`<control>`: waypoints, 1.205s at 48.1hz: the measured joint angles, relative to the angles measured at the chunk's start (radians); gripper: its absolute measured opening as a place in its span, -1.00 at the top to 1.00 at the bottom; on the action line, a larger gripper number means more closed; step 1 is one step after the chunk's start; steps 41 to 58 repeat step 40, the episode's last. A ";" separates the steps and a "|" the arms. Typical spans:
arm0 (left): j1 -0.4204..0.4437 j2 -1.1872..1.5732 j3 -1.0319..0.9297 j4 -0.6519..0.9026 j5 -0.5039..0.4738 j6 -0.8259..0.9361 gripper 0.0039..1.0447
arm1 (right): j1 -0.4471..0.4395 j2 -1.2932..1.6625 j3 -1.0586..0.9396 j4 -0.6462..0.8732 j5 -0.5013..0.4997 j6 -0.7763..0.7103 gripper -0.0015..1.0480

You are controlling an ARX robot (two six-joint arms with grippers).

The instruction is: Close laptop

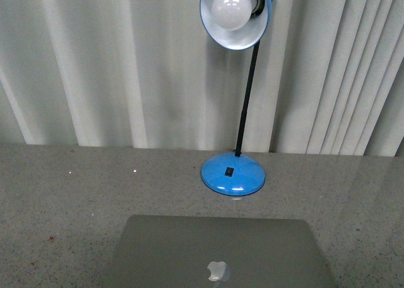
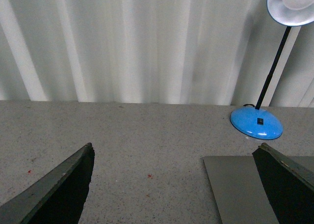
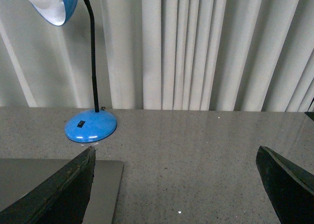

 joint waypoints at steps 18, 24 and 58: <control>0.000 0.000 0.000 0.000 0.000 0.000 -0.87 | 0.000 0.000 0.000 0.000 0.000 0.000 -0.86; 0.000 0.000 0.000 0.000 0.000 0.000 -0.87 | 0.000 0.000 0.000 0.000 0.000 0.000 -0.86; 0.000 0.000 0.000 0.000 0.000 0.000 -0.87 | 0.000 0.000 0.000 0.000 0.000 0.000 -0.86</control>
